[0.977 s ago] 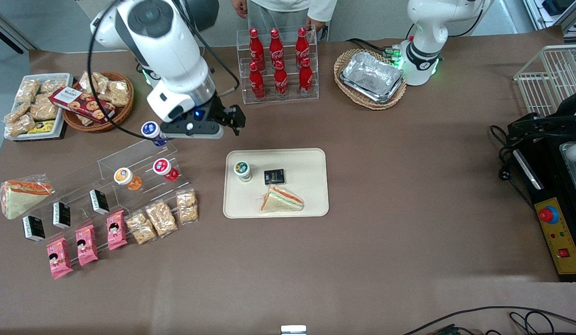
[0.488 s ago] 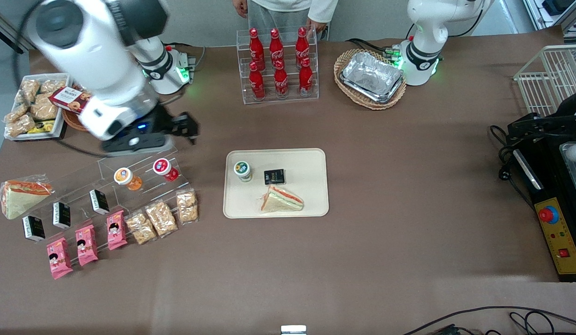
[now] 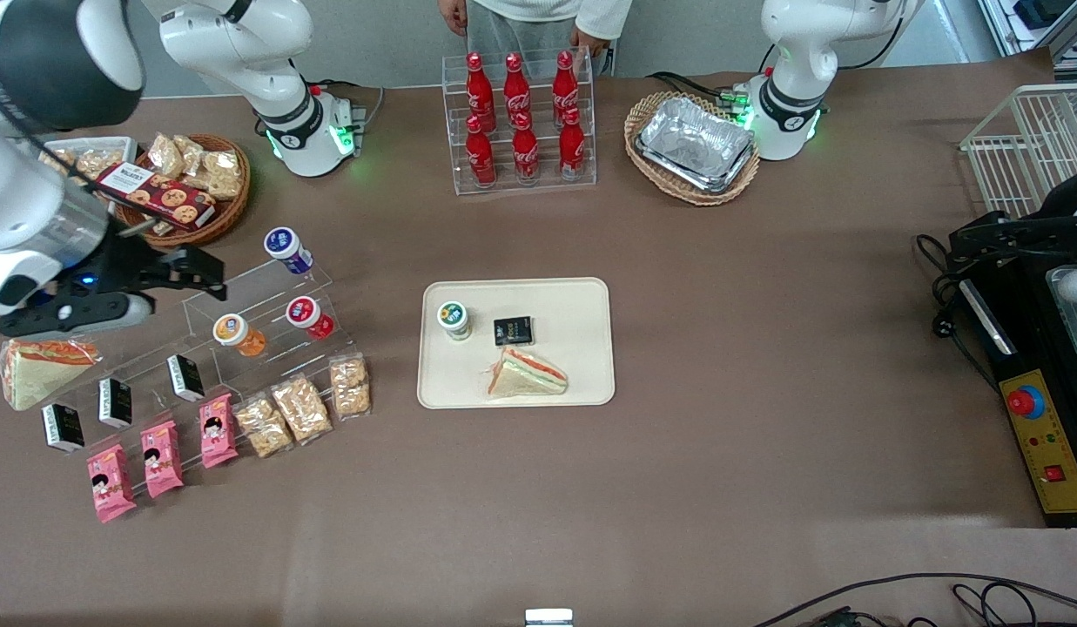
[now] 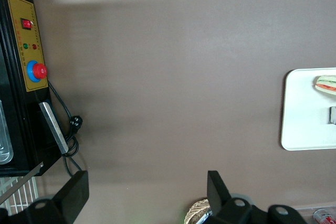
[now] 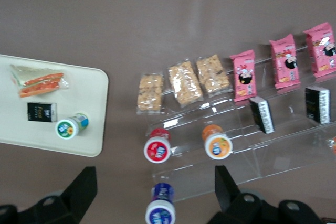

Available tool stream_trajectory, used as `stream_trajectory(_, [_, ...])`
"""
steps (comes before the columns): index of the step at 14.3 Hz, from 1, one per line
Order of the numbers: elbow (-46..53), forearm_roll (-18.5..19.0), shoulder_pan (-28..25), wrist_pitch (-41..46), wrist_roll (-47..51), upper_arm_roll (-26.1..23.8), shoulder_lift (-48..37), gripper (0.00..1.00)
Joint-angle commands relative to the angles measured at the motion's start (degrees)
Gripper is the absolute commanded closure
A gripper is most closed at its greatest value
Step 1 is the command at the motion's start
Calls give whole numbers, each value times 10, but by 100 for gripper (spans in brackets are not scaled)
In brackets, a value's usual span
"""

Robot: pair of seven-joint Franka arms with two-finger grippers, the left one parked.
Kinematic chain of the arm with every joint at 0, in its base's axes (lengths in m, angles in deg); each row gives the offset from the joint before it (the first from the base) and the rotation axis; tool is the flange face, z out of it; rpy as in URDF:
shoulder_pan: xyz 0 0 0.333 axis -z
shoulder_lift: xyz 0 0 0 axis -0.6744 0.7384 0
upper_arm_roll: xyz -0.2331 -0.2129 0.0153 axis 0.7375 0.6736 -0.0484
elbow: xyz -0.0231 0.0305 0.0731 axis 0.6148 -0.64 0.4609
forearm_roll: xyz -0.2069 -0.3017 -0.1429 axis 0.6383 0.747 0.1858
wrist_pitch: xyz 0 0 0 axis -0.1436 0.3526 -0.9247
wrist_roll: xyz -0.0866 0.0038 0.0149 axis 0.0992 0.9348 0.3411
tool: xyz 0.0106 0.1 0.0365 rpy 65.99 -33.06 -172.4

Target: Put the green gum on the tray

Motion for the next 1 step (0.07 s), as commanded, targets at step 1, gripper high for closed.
stream_trajectory(1, [9,6,23,13,-109,27,-2,0])
